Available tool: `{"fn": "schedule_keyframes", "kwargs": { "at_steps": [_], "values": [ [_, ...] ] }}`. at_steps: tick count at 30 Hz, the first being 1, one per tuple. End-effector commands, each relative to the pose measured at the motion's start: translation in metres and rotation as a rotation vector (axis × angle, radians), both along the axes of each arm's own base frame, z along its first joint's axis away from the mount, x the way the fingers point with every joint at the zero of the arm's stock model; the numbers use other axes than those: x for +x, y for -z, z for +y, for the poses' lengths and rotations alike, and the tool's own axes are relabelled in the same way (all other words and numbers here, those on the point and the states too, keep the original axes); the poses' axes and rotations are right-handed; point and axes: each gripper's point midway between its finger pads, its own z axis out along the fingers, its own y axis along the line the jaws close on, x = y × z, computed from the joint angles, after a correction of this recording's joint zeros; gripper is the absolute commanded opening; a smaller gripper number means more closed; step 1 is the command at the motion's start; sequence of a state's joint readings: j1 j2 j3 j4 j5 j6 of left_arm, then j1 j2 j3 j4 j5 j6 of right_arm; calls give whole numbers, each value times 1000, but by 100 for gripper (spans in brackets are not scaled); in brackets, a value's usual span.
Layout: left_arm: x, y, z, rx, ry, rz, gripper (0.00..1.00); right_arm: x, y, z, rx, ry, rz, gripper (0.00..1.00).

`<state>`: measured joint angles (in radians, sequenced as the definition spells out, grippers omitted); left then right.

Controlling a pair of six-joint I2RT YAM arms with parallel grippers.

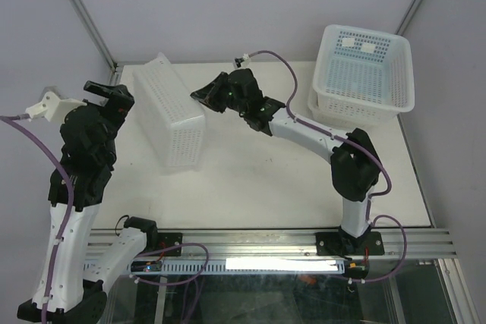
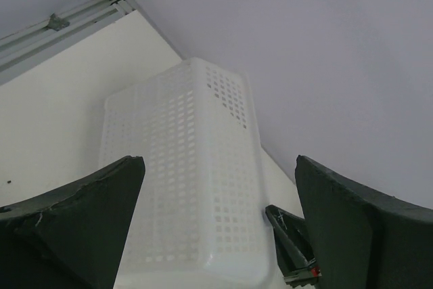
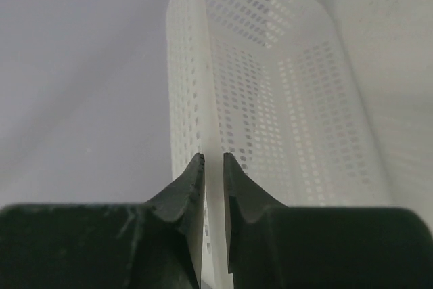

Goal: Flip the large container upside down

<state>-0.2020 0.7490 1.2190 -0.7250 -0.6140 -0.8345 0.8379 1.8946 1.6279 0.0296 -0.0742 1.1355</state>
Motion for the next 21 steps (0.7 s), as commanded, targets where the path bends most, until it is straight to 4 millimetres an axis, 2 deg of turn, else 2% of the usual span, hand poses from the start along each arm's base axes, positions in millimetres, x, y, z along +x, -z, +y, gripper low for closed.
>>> {"fn": "schedule_keyframes", "kwargs": {
  "at_steps": [1, 6, 7, 13, 17, 21],
  "values": [
    [19, -16, -24, 119, 159, 0, 99, 23, -10, -39, 113, 229, 68, 0],
    [38, -8, -53, 168, 321, 31, 99, 16, 20, -68, 24, 299, 97, 0],
    [43, -4, -57, 174, 344, 42, 99, 13, 26, -71, 8, 298, 100, 3],
    [59, 13, -81, 217, 484, 83, 99, -2, 50, -75, -96, 274, 109, 47],
    [69, 24, -91, 239, 541, 120, 99, -13, 58, -78, -182, 247, 75, 56],
    [77, 33, -97, 250, 581, 161, 99, -24, 77, -91, -288, 234, 73, 67]
  ]
}}
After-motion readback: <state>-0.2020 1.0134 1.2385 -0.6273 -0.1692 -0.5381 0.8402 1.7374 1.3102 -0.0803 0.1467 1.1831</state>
